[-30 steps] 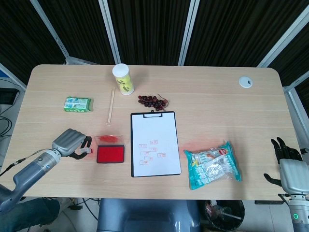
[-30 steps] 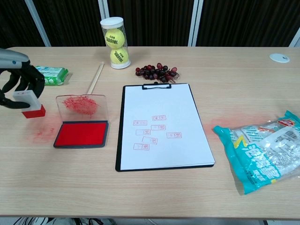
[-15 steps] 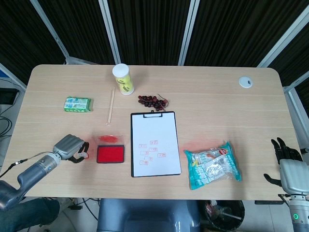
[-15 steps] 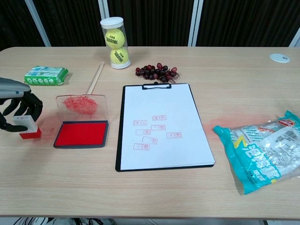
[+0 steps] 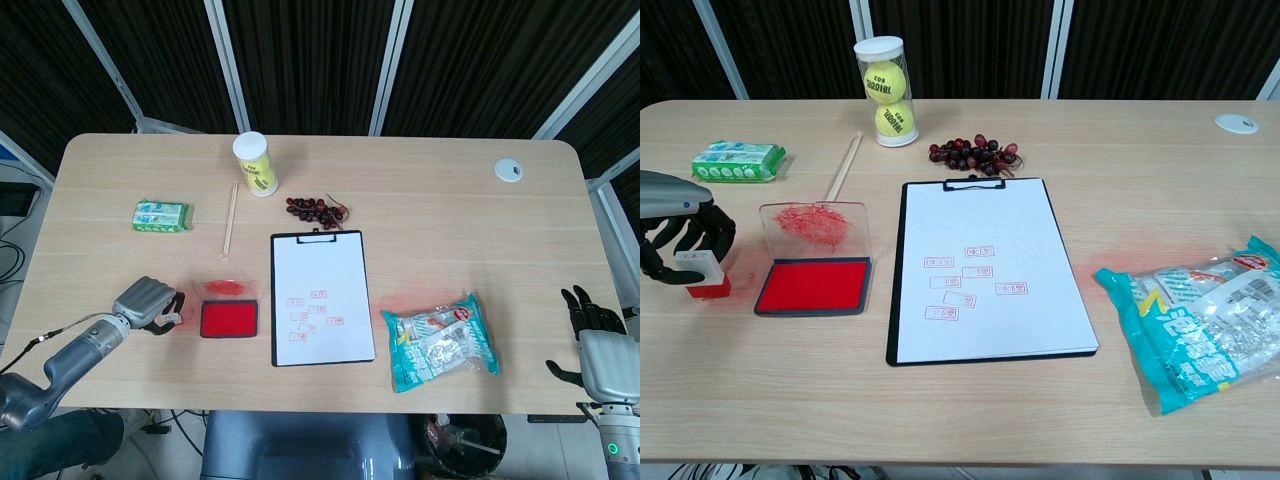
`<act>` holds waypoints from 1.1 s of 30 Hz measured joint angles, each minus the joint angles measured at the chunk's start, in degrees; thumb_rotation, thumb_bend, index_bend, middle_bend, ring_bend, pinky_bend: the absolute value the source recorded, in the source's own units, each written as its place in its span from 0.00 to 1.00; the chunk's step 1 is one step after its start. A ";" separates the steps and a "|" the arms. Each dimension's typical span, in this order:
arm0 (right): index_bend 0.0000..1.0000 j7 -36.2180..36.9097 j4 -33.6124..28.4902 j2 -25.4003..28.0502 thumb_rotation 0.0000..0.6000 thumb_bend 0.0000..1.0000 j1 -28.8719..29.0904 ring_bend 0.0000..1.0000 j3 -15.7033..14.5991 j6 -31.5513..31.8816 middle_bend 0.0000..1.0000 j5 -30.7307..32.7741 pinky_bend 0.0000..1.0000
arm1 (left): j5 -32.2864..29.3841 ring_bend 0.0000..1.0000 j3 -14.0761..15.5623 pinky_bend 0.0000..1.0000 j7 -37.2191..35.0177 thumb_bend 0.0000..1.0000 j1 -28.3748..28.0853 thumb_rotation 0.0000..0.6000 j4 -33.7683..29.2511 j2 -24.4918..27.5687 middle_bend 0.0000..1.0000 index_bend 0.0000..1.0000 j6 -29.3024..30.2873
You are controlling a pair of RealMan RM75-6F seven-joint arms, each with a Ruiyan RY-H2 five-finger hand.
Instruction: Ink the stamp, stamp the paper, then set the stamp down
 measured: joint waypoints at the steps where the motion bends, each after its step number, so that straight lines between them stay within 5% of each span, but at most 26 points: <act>1: 0.07 -0.03 -0.01 0.00 1.00 0.00 0.00 0.18 0.00 0.00 0.06 0.02 0.19 | -0.05 0.53 -0.11 0.58 0.12 0.46 0.07 1.00 0.09 -0.12 0.66 0.63 0.07; 17: 0.07 -0.03 -0.08 0.01 1.00 0.00 -0.01 0.18 0.16 -0.10 0.06 0.37 0.19 | -0.63 0.51 -0.54 0.56 1.93 0.39 0.33 1.00 -0.03 -0.12 0.63 0.59 -0.50; 33: 0.07 -0.32 -0.16 -0.01 1.00 0.00 -0.07 0.18 0.33 -0.04 0.06 0.79 0.19 | -2.03 0.45 -1.19 0.55 4.99 0.34 1.13 1.00 -0.21 -0.61 0.50 0.48 0.17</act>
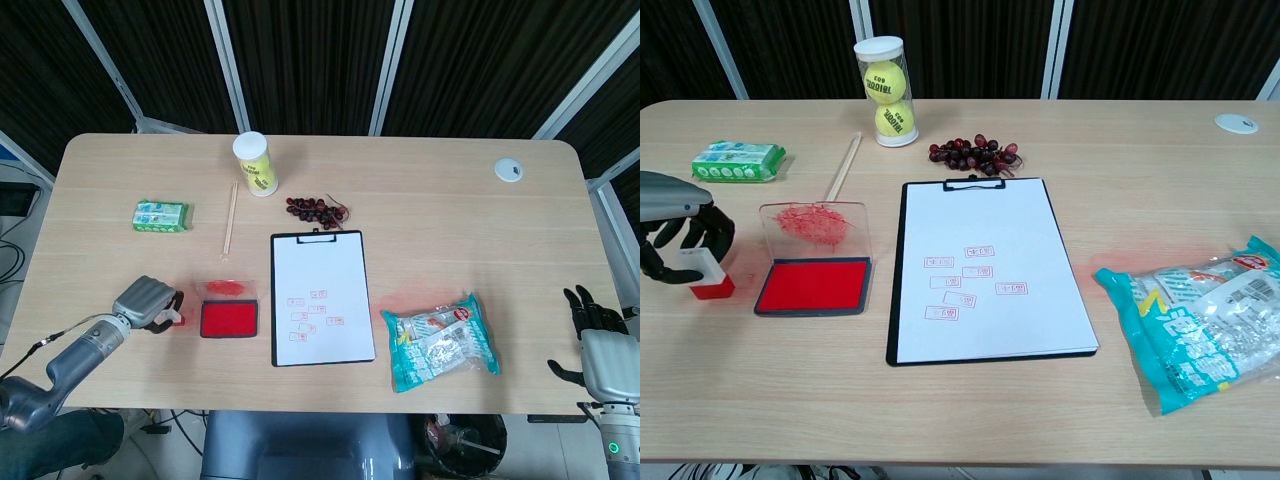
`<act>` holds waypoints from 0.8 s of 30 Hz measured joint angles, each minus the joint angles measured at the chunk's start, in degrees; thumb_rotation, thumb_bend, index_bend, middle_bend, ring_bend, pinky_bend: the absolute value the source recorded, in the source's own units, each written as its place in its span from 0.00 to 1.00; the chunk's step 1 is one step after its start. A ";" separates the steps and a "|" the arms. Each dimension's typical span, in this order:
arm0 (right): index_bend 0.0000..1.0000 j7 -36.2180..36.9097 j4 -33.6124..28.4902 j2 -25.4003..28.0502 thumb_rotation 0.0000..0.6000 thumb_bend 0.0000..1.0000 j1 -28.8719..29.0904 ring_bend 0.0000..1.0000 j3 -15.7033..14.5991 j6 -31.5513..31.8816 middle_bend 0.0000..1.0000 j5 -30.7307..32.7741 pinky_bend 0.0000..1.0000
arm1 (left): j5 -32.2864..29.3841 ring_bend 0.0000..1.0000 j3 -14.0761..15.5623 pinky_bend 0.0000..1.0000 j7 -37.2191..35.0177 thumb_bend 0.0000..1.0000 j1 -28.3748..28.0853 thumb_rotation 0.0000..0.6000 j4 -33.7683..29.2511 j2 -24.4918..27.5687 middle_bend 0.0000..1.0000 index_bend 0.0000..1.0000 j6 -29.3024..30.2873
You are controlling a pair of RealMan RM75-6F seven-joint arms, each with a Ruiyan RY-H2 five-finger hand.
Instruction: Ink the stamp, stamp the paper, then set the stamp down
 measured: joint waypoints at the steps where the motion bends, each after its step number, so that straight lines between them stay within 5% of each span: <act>1: 0.07 0.00 -0.02 0.00 1.00 0.00 -0.01 0.18 0.00 -0.01 0.06 0.01 0.19 | 0.00 0.45 -0.03 0.55 0.13 0.34 0.03 1.00 -0.06 0.04 0.49 0.47 0.05; 24: 0.07 -0.78 -0.31 0.02 1.00 0.00 0.09 0.17 0.09 -0.18 0.06 0.42 0.19 | -1.20 0.45 -0.37 0.55 3.53 0.32 -0.19 1.00 -3.62 2.17 0.46 0.42 -0.87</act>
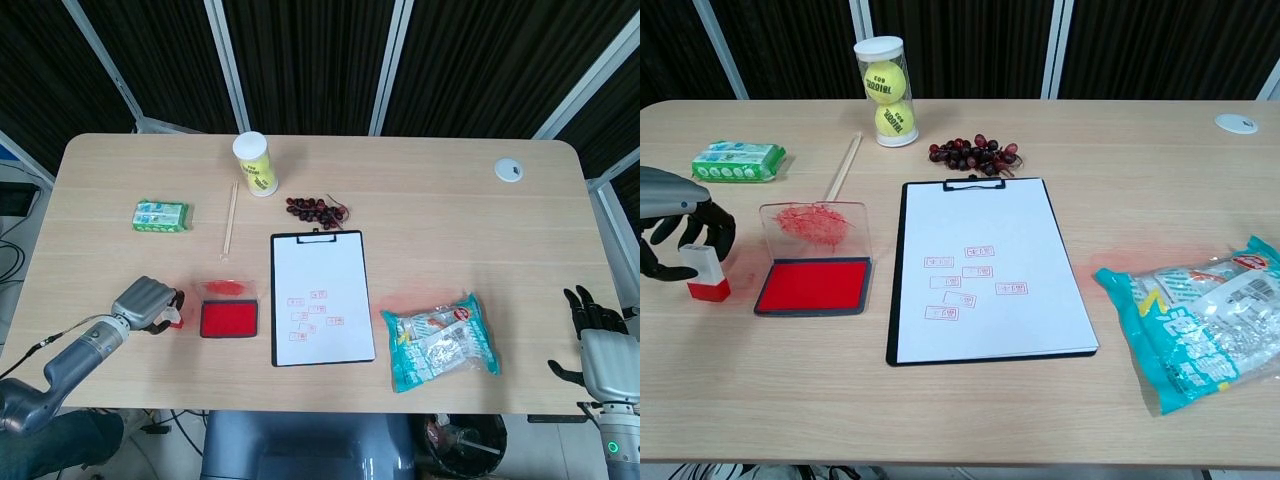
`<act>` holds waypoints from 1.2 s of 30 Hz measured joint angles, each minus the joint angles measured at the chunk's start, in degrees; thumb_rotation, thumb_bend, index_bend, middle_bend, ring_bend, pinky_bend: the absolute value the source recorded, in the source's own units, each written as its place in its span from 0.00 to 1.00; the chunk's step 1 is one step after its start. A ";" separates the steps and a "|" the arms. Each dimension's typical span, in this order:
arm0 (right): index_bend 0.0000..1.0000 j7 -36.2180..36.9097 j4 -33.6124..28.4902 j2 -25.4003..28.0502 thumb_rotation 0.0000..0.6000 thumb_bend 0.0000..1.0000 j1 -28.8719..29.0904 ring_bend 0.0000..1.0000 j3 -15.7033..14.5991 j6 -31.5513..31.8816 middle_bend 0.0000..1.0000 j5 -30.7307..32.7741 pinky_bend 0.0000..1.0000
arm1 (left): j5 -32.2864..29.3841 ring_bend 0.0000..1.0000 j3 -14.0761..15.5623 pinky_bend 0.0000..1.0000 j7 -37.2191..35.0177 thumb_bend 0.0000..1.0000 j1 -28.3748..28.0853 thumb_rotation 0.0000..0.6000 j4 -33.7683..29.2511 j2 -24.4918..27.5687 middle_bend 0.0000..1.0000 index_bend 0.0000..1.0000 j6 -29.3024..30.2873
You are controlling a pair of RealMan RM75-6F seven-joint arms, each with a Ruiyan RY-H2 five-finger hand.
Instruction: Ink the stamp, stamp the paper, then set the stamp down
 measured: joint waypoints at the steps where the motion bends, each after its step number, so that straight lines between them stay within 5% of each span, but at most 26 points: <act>1: 0.07 -0.03 0.00 -0.01 1.00 0.00 0.00 0.17 0.00 0.00 0.06 0.01 0.19 | -0.04 0.45 0.00 0.55 0.02 0.32 0.00 1.00 -0.16 0.09 0.46 0.42 -0.01; 20: 0.07 -0.35 0.07 -0.08 1.00 0.00 0.00 0.17 0.16 0.22 0.06 0.17 0.19 | -1.05 0.44 -0.18 0.54 5.21 0.31 0.61 1.00 -7.19 4.25 0.44 0.39 2.26; 28: 0.07 -0.41 0.23 -0.20 1.00 0.00 0.04 0.17 0.19 0.41 0.06 -0.07 0.19 | -2.68 0.19 -1.69 0.34 11.60 0.31 2.47 1.00 -14.14 9.45 0.26 0.25 9.74; 36: 0.07 -0.21 0.42 -0.29 1.00 0.00 -0.01 0.17 0.18 0.70 0.06 -0.48 0.19 | -3.83 0.06 -3.40 0.17 16.02 0.25 8.98 1.00 -24.13 13.33 0.15 0.19 25.01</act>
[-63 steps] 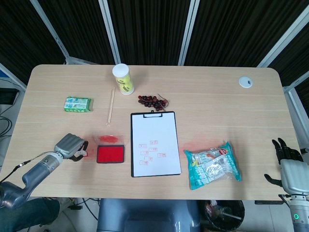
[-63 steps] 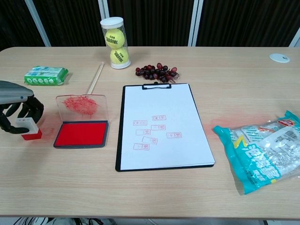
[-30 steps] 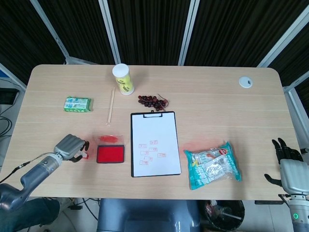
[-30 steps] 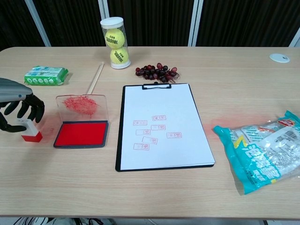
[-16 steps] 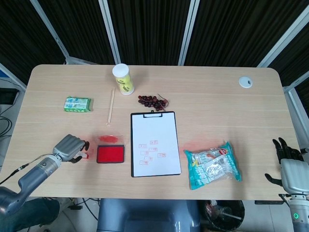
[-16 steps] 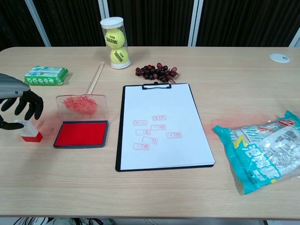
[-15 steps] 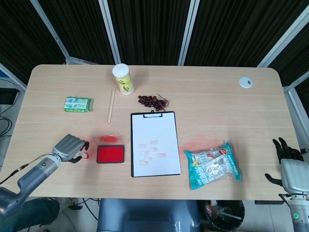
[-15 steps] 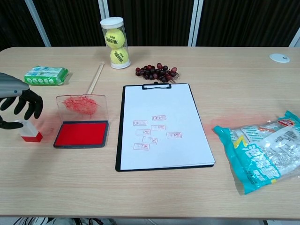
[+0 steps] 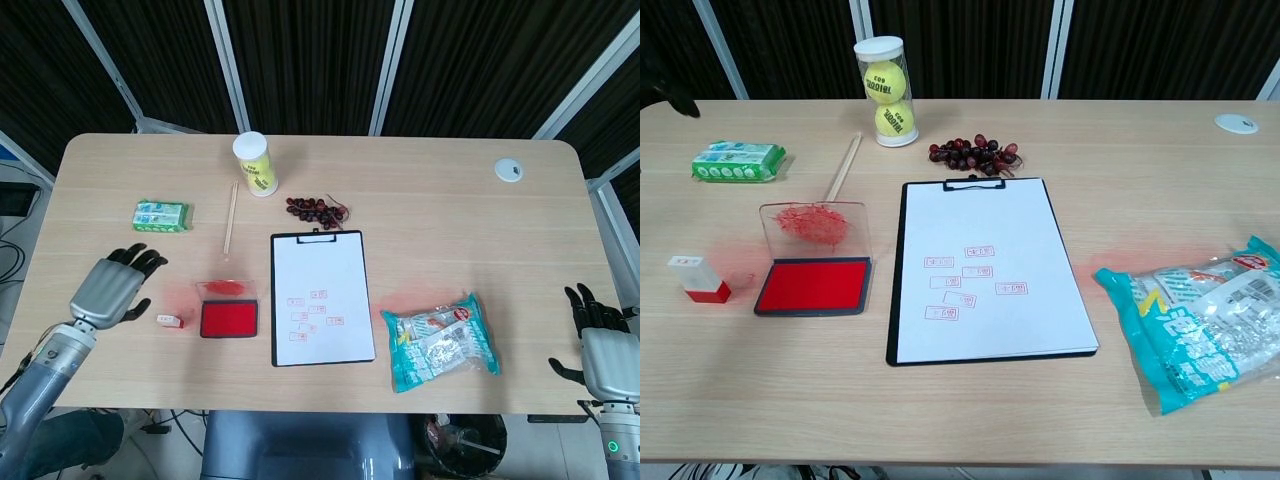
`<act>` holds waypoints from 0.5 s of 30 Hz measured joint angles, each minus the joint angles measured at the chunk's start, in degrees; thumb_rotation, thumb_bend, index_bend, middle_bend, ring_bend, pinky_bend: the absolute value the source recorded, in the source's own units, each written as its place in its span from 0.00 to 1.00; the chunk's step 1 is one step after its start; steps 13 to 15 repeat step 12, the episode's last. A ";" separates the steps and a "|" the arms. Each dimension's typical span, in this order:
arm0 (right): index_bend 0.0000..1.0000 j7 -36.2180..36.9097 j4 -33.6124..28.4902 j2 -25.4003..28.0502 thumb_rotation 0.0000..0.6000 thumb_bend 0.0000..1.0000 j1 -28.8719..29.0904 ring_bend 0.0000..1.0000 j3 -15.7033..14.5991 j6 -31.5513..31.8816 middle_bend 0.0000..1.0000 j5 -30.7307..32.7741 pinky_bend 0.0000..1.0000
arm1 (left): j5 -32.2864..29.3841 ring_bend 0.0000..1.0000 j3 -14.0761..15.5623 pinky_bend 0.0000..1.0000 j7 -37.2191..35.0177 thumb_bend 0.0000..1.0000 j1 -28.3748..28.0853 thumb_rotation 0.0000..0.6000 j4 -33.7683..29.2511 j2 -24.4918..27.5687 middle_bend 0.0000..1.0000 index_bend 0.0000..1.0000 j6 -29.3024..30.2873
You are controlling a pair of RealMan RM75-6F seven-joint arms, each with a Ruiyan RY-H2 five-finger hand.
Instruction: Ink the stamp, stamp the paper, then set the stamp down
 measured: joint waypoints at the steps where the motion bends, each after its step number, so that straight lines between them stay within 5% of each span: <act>1: 0.07 0.07 0.02 0.00 1.00 0.00 -0.01 0.17 0.00 0.05 0.06 -0.07 0.19 | 0.49 0.06 0.09 0.15 -0.84 0.25 1.15 1.00 -0.90 0.44 0.14 0.18 1.39; 11: 0.07 0.52 0.13 -0.17 1.00 0.00 -0.20 0.17 -0.01 0.91 0.06 -0.97 0.19 | 9.86 0.01 2.37 0.06 -16.43 0.20 10.05 1.00 3.20 1.21 0.13 0.18 12.23; 15: 0.07 0.68 0.16 -0.23 1.00 0.00 -0.24 0.17 0.00 1.06 0.06 -1.09 0.19 | 10.51 0.01 2.53 0.06 -17.53 0.20 10.50 1.00 4.37 1.01 0.12 0.18 12.68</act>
